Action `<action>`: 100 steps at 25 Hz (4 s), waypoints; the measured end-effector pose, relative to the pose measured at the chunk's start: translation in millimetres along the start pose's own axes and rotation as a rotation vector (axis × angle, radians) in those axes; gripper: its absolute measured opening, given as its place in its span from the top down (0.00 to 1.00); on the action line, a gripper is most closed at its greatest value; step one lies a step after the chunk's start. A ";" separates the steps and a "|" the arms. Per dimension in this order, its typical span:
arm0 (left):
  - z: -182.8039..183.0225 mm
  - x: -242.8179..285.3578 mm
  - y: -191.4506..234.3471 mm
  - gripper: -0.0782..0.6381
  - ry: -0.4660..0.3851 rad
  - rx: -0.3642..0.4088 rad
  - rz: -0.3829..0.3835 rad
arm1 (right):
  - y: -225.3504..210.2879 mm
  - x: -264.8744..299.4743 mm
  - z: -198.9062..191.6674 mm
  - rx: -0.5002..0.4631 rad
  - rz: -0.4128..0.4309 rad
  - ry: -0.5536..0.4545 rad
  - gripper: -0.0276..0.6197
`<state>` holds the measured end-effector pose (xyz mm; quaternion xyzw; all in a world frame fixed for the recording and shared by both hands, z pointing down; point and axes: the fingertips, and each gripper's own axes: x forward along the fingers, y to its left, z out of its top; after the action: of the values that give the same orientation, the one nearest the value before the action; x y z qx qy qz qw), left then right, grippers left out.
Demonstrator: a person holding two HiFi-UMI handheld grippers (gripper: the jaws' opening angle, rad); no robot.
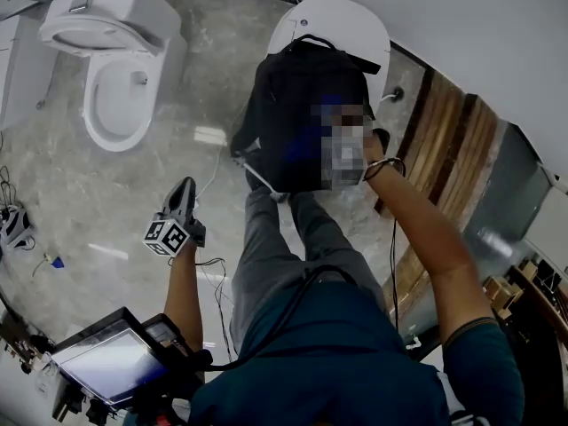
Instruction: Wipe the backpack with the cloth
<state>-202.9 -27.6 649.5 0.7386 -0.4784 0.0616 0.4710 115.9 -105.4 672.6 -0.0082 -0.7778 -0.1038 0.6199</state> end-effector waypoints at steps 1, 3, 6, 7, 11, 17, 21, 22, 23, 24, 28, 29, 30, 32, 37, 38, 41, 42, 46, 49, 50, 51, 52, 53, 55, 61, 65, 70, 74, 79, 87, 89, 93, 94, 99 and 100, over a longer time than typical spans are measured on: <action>-2.8 -2.4 4.2 0.88 -0.017 -0.028 0.012 | 0.8 -1.0 -1.3 0.020 0.021 -0.001 0.56; -4.7 -6.3 9.1 0.88 -0.046 -0.077 0.030 | 2.6 -11.7 -5.2 0.071 0.070 -0.001 0.55; 4.7 -4.9 -1.0 0.88 -0.069 -0.064 -0.002 | 12.9 -28.0 -32.0 0.130 0.130 0.061 0.55; 8.9 -1.8 -8.0 0.88 -0.073 -0.042 -0.023 | 18.7 -25.5 -45.3 0.134 0.138 0.096 0.55; 23.1 22.2 -42.6 0.88 -0.075 0.036 -0.104 | 26.1 -17.6 -61.6 0.221 0.081 0.075 0.69; 38.4 66.7 -117.1 0.88 -0.034 0.237 -0.228 | -13.4 -71.7 -83.6 0.713 -0.154 -0.115 0.88; 35.4 102.8 -162.4 0.88 -0.005 0.336 -0.287 | 30.0 -66.4 -151.7 1.151 -0.169 -0.128 0.88; 32.6 110.3 -171.1 0.88 -0.002 0.344 -0.298 | 60.7 -56.2 -161.6 1.223 -0.123 -0.112 0.88; 29.1 116.3 -178.3 0.88 0.001 0.346 -0.307 | 97.0 -44.5 -165.9 1.272 -0.060 -0.088 0.88; 24.9 120.5 -183.9 0.88 0.005 0.346 -0.312 | 135.7 -32.6 -164.8 1.310 0.010 -0.066 0.88; 5.6 123.2 -187.1 0.88 0.041 0.341 -0.298 | 227.1 -1.9 -138.0 1.673 0.185 -0.207 0.88; 2.7 122.9 -185.5 0.88 0.048 0.342 -0.292 | 226.9 1.2 -137.6 1.792 0.190 -0.279 0.88; 1.2 122.8 -184.1 0.88 0.052 0.346 -0.287 | 223.9 3.7 -139.5 1.858 0.201 -0.330 0.88; 1.0 121.9 -181.5 0.88 0.052 0.354 -0.277 | 220.2 5.6 -142.1 1.836 0.272 -0.372 0.88; 7.1 118.1 -176.4 0.88 0.024 0.350 -0.256 | 207.4 -0.3 -150.8 1.718 0.546 -0.415 0.88; 8.0 117.1 -175.7 0.88 0.017 0.347 -0.253 | 188.9 -3.2 -160.7 1.764 0.537 -0.475 0.88; 6.8 112.0 -172.1 0.88 0.005 0.337 -0.247 | 102.5 -9.4 -200.6 1.981 0.358 -0.711 0.88; 5.1 109.9 -170.2 0.88 0.003 0.333 -0.243 | 78.5 -5.0 -206.2 2.026 0.331 -0.729 0.88; -0.7 102.4 -161.6 0.88 -0.005 0.314 -0.214 | -8.8 24.1 -212.4 2.001 0.230 -0.678 0.88; 3.8 98.1 -153.9 0.88 -0.018 0.310 -0.204 | -70.6 26.1 -226.1 2.030 0.092 -0.708 0.88; 6.2 96.8 -150.9 0.88 -0.024 0.308 -0.200 | -90.6 23.8 -226.5 2.009 0.065 -0.719 0.88; 8.3 95.3 -148.1 0.88 -0.030 0.305 -0.195 | -110.1 20.8 -224.6 1.977 0.048 -0.729 0.88; 10.1 93.7 -145.5 0.88 -0.036 0.301 -0.191 | -128.4 17.6 -220.2 1.931 0.039 -0.731 0.88; 11.7 92.0 -143.2 0.88 -0.043 0.297 -0.188 | -145.4 14.9 -212.5 1.867 0.040 -0.722 0.88; 14.2 89.1 -139.8 0.88 -0.058 0.287 -0.182 | -174.3 12.9 -186.0 1.678 0.076 -0.655 0.88; 15.1 84.6 -122.0 0.88 -0.089 0.245 -0.167 | -178.0 55.5 -52.5 0.883 0.330 -0.225 0.88; 18.4 80.6 -100.5 0.88 -0.112 0.205 -0.137 | -154.1 92.8 36.1 0.629 0.413 -0.133 0.88; 17.7 65.3 -78.1 0.88 -0.151 0.174 -0.097 | -136.5 77.2 67.5 0.188 0.405 0.090 0.88; 11.6 50.2 -62.2 0.88 -0.164 0.147 -0.069 | -103.3 61.9 93.2 -0.181 0.391 0.315 0.88; 8.6 44.9 -59.4 0.88 -0.176 0.121 -0.061 | -15.7 64.3 120.8 -0.368 0.473 0.450 0.88; 9.6 43.7 -60.2 0.88 -0.178 0.109 -0.062 | 157.4 49.3 124.4 -0.315 0.666 0.398 0.88; 6.3 42.3 -57.8 0.88 -0.166 0.111 -0.064 | 186.3 44.0 128.9 -0.203 0.684 0.349 0.88; -7.8 42.2 -57.4 0.88 -0.117 0.120 -0.070 | 220.8 40.4 127.2 0.072 0.676 0.249 0.88; -10.6 42.9 -59.1 0.88 -0.106 0.124 -0.075 | 226.0 38.2 122.2 0.148 0.676 0.230 0.88; -16.5 47.4 -71.7 0.88 -0.069 0.150 -0.101 | 237.7 24.7 60.6 0.453 0.605 0.174 0.88; -16.8 49.1 -74.5 0.88 -0.063 0.157 -0.108 | 236.9 21.1 43.5 0.529 0.586 0.168 0.88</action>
<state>-113.6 -39.4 637.9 0.7995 -0.4462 0.0502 0.3990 102.6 131.4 719.7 -0.0615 -0.6889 0.2807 0.6655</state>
